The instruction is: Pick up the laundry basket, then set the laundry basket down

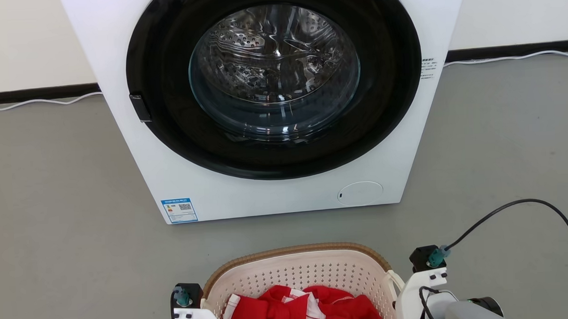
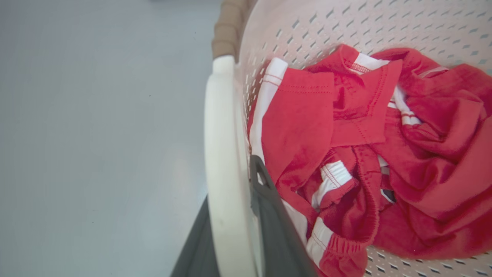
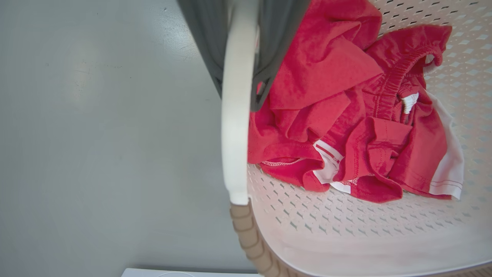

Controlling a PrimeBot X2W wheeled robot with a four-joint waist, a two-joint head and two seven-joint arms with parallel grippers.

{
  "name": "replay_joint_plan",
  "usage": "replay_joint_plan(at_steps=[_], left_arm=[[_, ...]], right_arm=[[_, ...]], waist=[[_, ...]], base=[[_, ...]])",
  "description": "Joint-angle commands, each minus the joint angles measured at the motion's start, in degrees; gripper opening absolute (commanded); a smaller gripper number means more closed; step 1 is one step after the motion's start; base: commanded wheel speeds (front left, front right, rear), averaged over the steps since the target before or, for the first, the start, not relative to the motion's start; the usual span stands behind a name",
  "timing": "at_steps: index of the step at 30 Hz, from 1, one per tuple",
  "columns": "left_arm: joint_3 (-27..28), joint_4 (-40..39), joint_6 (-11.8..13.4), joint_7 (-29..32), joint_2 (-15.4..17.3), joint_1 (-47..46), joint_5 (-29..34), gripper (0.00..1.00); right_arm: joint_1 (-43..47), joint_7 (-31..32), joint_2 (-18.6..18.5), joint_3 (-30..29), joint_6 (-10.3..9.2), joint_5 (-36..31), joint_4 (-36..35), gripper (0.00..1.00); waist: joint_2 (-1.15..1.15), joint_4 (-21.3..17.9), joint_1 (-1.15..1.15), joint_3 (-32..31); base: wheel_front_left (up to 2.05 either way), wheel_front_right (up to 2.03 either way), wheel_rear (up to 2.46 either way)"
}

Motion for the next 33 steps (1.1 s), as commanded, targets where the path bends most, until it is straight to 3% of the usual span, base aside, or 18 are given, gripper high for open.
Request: replay_joint_plan(at_steps=[1,18,33], left_arm=[[0.28,1.60,0.31,0.24,3.11,-0.52,0.63,0.00],[0.13,1.32,0.79,2.84,3.11,-0.92,0.47,0.00],[-0.05,-0.78,2.64,0.20,3.11,-3.16,1.53,0.00]], right_arm=[[-0.80,-0.32,-2.05,0.23,-0.32,0.39,0.85,0.00],[-1.71,-0.30,-2.05,0.90,-0.32,1.80,2.04,0.00],[-4.19,-3.09,-2.05,1.01,-0.32,2.19,2.89,0.00]], waist=[[0.00,-0.02,0.00,0.05],[0.00,0.06,0.00,1.00],[0.00,0.57,0.00,6.47]], base=[[0.00,0.00,0.00],[0.00,0.00,0.00],[0.00,0.00,0.00]])
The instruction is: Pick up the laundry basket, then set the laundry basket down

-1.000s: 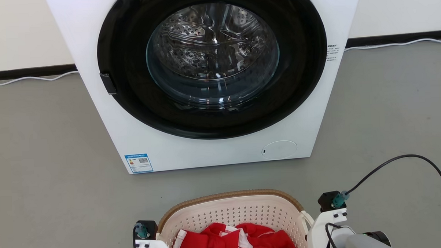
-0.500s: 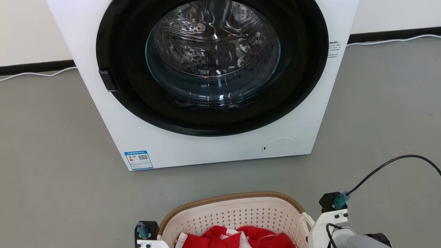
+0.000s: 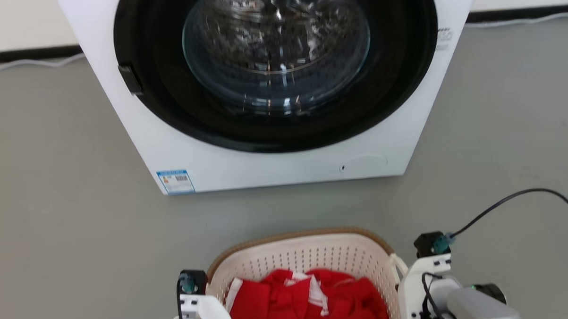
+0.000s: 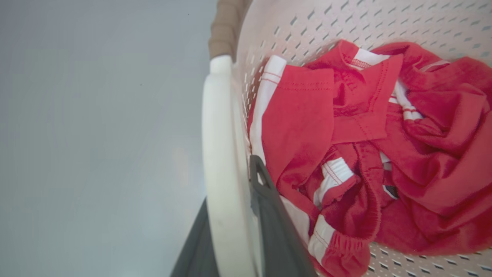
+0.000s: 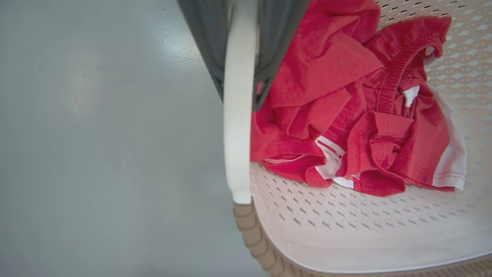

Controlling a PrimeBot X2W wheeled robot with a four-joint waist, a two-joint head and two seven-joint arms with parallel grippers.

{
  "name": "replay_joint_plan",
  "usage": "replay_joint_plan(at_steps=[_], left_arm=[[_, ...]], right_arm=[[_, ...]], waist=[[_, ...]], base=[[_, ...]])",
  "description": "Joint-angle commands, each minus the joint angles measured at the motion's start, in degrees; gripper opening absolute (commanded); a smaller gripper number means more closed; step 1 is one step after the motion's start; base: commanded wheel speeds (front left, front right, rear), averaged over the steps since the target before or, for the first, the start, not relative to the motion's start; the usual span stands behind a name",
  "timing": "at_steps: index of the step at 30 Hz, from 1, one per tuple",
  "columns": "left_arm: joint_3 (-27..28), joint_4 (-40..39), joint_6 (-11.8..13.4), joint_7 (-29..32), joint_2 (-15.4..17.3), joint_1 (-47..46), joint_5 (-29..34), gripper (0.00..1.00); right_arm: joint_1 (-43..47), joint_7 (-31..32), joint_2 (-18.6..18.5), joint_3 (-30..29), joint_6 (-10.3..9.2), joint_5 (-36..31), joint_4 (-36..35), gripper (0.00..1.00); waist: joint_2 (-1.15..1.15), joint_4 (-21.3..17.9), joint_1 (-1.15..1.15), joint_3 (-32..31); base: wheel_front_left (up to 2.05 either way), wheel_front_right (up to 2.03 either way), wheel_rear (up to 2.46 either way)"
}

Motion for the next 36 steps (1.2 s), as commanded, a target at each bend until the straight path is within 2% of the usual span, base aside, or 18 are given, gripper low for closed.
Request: replay_joint_plan(at_steps=[1,14,23,36], left_arm=[[0.21,0.65,1.19,-0.39,3.14,-1.97,1.04,0.00],[-0.05,-3.85,6.17,-2.59,3.14,-7.93,3.03,0.00],[-0.24,-6.87,10.48,-8.24,3.14,-14.63,6.28,0.00],[-0.36,-9.60,15.09,-14.45,3.14,-18.33,7.38,0.00]], right_arm=[[-2.26,-1.90,-2.30,-0.20,-0.34,0.27,0.98,0.00],[-8.08,-6.89,-2.30,-1.80,-0.34,-0.26,2.04,0.00],[-13.31,-13.17,-3.80,-2.66,-0.34,-1.64,2.19,0.00],[-15.75,-21.33,-6.40,-1.67,-0.34,-3.44,1.69,0.00]], waist=[[0.00,0.13,0.00,1.65],[0.00,0.36,0.00,14.77],[0.00,0.07,0.00,24.75],[0.00,1.17,0.00,32.80]], base=[[0.00,0.00,0.00],[0.00,0.00,0.00],[0.00,0.00,0.00],[0.00,0.00,0.00]])
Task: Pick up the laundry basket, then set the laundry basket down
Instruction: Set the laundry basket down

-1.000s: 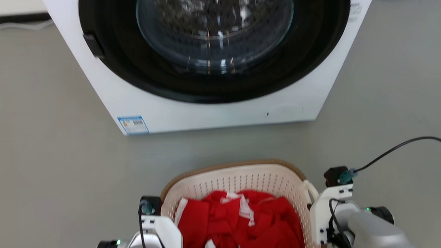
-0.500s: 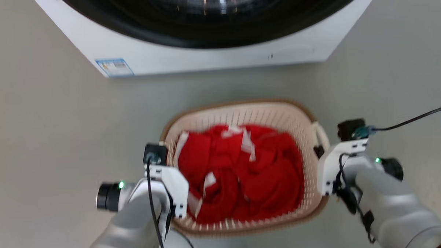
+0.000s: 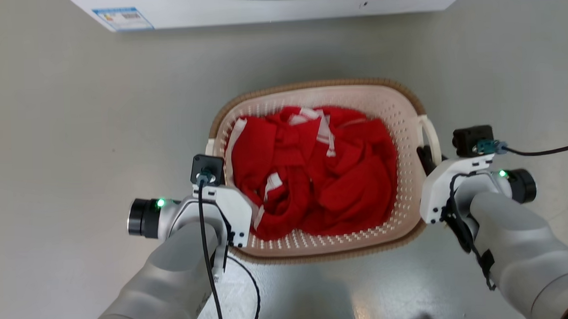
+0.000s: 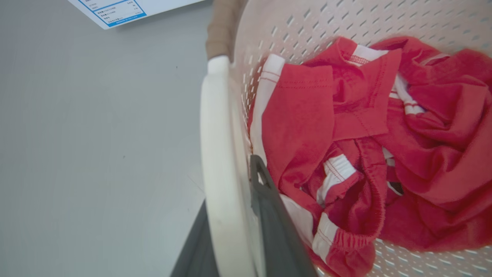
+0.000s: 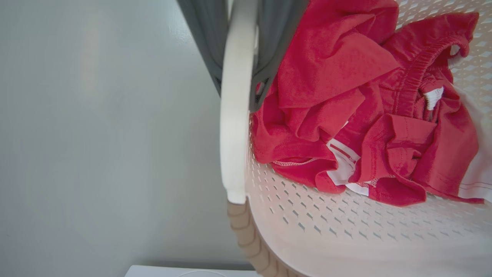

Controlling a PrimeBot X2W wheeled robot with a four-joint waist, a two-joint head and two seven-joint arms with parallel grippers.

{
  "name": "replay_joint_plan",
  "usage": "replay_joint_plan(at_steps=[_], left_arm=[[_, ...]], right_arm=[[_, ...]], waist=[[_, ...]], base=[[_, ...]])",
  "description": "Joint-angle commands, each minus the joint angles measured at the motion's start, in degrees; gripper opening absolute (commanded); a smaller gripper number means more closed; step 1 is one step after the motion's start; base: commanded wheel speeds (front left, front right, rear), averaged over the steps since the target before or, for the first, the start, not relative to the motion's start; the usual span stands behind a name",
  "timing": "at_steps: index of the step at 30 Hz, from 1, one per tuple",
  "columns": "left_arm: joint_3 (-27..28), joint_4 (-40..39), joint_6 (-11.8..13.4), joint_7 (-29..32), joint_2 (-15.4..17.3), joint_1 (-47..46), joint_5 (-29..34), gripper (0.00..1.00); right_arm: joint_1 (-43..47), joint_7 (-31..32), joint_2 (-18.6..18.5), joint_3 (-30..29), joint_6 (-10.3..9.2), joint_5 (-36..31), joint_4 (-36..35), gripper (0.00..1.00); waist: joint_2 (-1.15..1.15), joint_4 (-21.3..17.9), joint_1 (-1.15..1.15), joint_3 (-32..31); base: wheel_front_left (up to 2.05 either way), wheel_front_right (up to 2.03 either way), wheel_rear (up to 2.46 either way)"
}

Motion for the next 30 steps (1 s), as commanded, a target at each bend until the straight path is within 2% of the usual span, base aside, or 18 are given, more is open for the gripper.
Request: replay_joint_plan(at_steps=[1,12,30], left_arm=[[0.15,0.50,1.09,-0.67,2.29,-0.53,0.76,0.00],[0.13,-0.64,2.80,-4.79,2.29,-2.92,0.12,0.00],[0.13,1.51,1.51,-7.81,2.29,-7.11,0.05,0.00]], right_arm=[[0.51,-1.33,-2.23,0.10,-0.48,-0.21,0.55,0.00],[-1.99,-4.11,-3.87,0.31,-0.48,-0.56,0.05,0.00],[-5.11,-5.84,-4.48,0.29,-0.48,-0.97,-1.11,0.00]], waist=[[0.00,0.35,0.00,1.06],[0.00,1.32,0.00,6.91],[0.00,0.58,0.00,12.11]], base=[[0.00,0.00,0.00],[0.00,0.00,0.00],[0.00,0.00,0.00]])
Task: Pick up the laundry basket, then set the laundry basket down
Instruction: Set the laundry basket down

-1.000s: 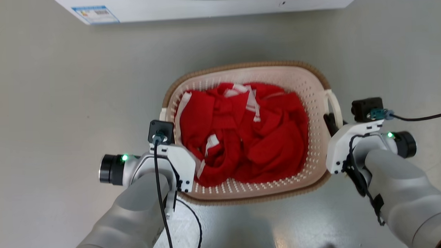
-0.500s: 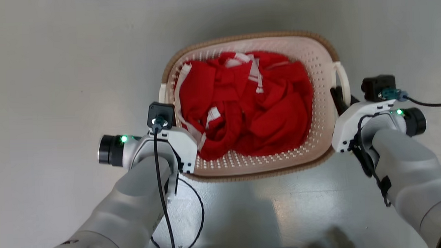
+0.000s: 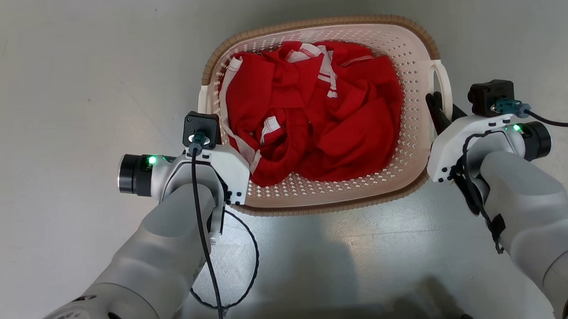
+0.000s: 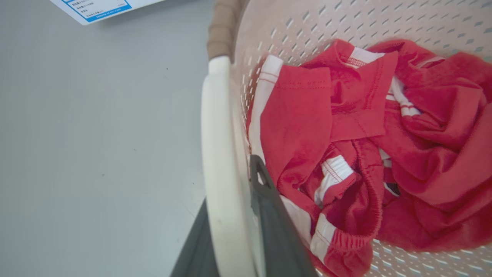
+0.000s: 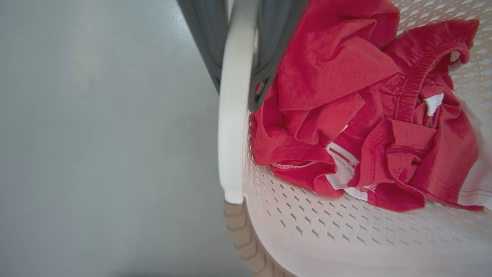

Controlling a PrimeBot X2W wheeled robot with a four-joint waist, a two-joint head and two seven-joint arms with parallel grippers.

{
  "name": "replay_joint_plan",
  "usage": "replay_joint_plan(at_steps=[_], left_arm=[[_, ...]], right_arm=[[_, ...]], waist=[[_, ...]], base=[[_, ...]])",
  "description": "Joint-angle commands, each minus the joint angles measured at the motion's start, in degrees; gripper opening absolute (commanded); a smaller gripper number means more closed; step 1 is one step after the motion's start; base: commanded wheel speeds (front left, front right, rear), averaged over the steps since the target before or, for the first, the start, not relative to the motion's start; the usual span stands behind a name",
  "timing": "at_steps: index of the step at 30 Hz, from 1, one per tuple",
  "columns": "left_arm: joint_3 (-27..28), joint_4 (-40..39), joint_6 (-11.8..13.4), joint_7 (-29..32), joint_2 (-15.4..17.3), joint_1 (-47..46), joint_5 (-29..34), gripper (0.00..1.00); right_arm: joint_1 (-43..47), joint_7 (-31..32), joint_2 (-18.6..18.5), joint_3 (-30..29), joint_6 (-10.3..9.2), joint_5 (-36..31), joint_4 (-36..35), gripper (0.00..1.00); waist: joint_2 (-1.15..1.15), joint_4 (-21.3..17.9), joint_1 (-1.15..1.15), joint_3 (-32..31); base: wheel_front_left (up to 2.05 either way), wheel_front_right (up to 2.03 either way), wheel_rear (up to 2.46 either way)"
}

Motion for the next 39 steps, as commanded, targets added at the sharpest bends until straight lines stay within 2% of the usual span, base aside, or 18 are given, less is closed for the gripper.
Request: replay_joint_plan(at_steps=[1,20,21,22,23,24,26,29,30,39], left_arm=[[0.12,1.23,0.32,-0.89,2.31,-0.13,0.35,0.00],[0.03,2.19,-0.19,-1.15,2.31,-0.59,1.13,0.00],[0.02,2.20,-0.25,-1.16,2.31,-0.61,1.30,0.06],[0.02,2.20,-0.32,-1.16,2.31,-0.63,1.48,0.22],[0.01,2.18,-0.40,-1.16,2.31,-0.63,1.69,0.64],[0.01,2.12,-0.45,-1.17,2.31,-0.64,1.83,1.00],[0.00,1.98,-0.57,-1.17,2.31,-0.59,2.02,1.00],[0.00,1.59,-0.70,-1.17,2.31,-0.58,2.31,1.00],[-0.01,1.47,-0.72,-1.17,2.31,-0.56,2.37,1.00],[-0.03,0.02,-0.97,-1.18,2.31,-0.38,3.35,1.00]], right_arm=[[1.48,-0.87,-2.14,0.06,-0.59,-0.31,0.59,0.00],[1.68,-1.19,-2.10,-0.45,-0.59,-1.25,-0.51,0.00],[1.70,-1.19,-2.08,-0.51,-0.59,-1.34,-0.56,0.00],[1.70,-1.19,-2.06,-0.57,-0.59,-1.45,-0.60,0.00],[1.69,-1.19,-2.05,-0.65,-0.59,-1.58,-0.64,0.00],[1.69,-1.19,-2.03,-0.75,-0.59,-1.70,-0.67,0.00],[1.74,-1.20,-1.99,-0.95,-0.59,-1.97,-0.72,0.02],[1.96,-1.20,-1.88,-1.13,-0.59,-2.42,-0.81,0.73],[2.03,-1.20,-1.84,-1.21,-0.59,-2.52,-0.85,1.00],[2.99,-1.20,-1.24,-0.84,-0.59,-2.28,-1.42,1.00]], waist=[[0.00,-0.18,0.00,0.40],[0.00,-0.06,0.00,1.37],[0.00,-0.05,0.00,1.36],[0.00,-0.04,0.00,1.33],[0.00,-0.03,0.00,1.31],[0.00,-0.01,0.00,1.29],[0.00,0.04,0.00,1.22],[0.00,0.14,0.00,1.14],[0.00,0.17,0.00,1.13],[0.00,0.48,0.00,0.71]], base=[[0.00,0.00,0.00],[0.00,0.00,0.00],[0.00,0.00,0.00],[0.00,0.00,0.00],[0.00,0.00,0.00],[0.00,0.00,0.00],[0.00,0.00,0.00],[0.00,0.00,0.00],[0.00,0.00,0.00],[0.00,0.00,0.00]])
